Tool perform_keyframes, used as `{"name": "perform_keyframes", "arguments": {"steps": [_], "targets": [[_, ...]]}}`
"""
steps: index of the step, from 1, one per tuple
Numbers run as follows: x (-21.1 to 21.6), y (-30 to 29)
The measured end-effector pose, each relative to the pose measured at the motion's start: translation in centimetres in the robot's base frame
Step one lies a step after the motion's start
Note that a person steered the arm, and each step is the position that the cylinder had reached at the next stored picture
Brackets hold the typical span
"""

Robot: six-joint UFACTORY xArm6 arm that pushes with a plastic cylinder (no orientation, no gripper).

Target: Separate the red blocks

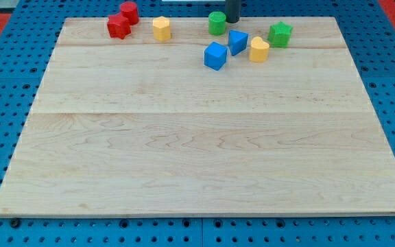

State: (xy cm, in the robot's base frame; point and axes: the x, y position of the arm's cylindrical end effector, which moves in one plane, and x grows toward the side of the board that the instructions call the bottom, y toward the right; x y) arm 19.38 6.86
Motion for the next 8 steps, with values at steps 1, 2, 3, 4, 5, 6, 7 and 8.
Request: {"name": "perform_keyframes", "arguments": {"steps": [1,2,3,4,5,6,7,8], "targets": [[0.0,0.0],[-0.1,0.0],[-0.1,1.8],[-0.1,5.0],[2.0,11.9],[7.2,15.8],[16.2,13.7],[24.9,9.1]]}}
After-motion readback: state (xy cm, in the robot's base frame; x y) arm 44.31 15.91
